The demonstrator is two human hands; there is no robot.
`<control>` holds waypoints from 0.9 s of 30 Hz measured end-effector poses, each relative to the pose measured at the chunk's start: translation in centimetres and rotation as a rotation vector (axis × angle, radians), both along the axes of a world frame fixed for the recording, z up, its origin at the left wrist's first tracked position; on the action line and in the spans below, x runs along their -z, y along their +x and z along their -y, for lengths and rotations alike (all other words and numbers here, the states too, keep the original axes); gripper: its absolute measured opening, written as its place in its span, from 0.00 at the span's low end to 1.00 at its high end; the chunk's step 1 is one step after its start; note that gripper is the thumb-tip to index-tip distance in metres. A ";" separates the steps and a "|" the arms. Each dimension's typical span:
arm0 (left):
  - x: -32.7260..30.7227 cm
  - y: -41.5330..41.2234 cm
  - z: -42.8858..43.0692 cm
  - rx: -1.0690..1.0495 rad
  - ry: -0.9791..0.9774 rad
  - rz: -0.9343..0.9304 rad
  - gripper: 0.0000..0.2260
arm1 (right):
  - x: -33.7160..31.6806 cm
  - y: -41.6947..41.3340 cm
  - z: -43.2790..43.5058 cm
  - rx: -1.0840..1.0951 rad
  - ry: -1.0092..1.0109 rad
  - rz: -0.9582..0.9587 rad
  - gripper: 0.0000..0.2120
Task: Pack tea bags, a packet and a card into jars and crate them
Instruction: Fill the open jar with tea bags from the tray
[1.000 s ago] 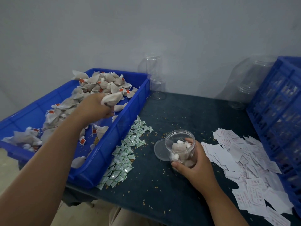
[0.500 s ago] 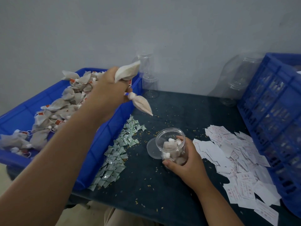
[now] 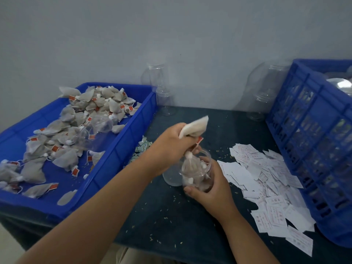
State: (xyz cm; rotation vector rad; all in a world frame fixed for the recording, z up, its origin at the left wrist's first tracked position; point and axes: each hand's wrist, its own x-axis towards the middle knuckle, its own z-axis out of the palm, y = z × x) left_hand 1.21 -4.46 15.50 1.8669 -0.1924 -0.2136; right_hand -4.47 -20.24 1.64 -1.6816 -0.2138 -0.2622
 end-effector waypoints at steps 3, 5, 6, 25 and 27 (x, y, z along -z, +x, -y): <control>-0.3 -0.2 -0.5 0.026 0.332 0.131 0.10 | -0.1 0.1 -0.2 0.005 -0.043 0.002 0.38; -0.9 -0.5 -0.8 0.060 0.421 0.175 0.17 | 0.0 0.2 -0.3 0.003 -0.039 -0.002 0.38; -1.2 -0.6 -1.0 0.068 0.449 0.200 0.20 | 0.0 0.2 -0.3 0.001 -0.031 0.001 0.38; -1.7 -2.5 -2.3 0.155 0.900 0.383 0.07 | 0.4 0.2 0.0 0.015 -0.030 0.013 0.36; -1.5 -2.7 -1.9 0.272 1.026 0.350 0.14 | 0.4 0.2 0.0 0.029 -0.041 0.019 0.36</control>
